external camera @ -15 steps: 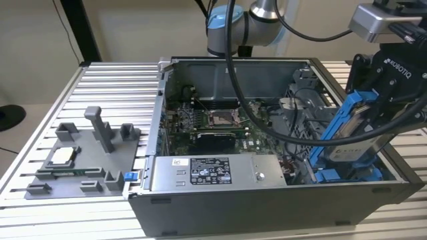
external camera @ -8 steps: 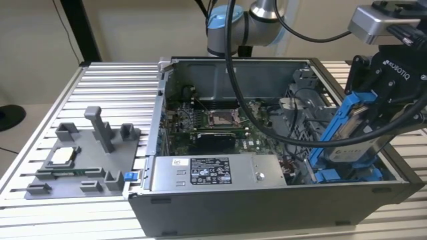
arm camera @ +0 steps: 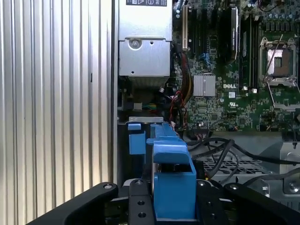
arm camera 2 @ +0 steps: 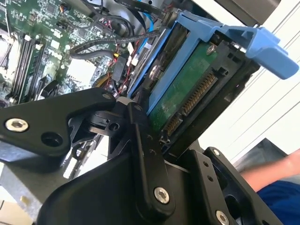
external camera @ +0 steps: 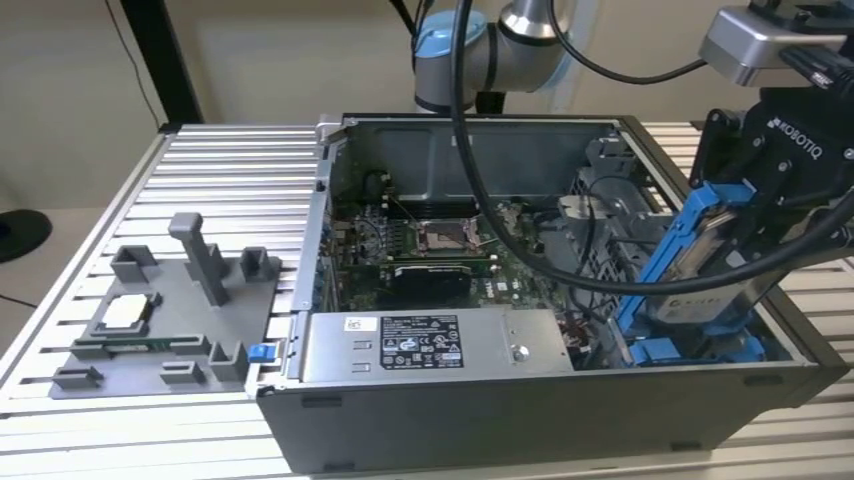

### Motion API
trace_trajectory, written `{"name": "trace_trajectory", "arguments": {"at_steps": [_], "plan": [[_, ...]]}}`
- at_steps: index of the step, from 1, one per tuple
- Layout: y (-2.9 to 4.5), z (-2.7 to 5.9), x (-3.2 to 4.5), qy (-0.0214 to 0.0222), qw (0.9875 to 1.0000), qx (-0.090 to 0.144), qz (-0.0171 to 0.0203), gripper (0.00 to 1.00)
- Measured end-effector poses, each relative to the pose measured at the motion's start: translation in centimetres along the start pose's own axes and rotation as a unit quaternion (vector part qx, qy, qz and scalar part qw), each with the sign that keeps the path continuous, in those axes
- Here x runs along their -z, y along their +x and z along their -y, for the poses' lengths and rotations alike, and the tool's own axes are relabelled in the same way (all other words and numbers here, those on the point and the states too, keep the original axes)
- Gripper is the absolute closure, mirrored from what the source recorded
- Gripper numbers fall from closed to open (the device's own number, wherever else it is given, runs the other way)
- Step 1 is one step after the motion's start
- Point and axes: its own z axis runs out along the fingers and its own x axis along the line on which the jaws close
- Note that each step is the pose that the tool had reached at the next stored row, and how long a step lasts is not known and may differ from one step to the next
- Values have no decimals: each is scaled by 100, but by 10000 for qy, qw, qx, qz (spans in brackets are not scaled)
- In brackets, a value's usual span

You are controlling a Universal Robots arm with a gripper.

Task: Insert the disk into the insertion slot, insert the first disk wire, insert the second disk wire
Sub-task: 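Insert the disk into the insertion slot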

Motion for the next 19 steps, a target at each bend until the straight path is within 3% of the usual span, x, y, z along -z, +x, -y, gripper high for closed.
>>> {"name": "trace_trajectory", "arguments": {"at_steps": [5,19], "plan": [[5,14,-25,-29,10000,-2,-3,100],[12,52,-251,-30,10000,-2,-2,100]]}}
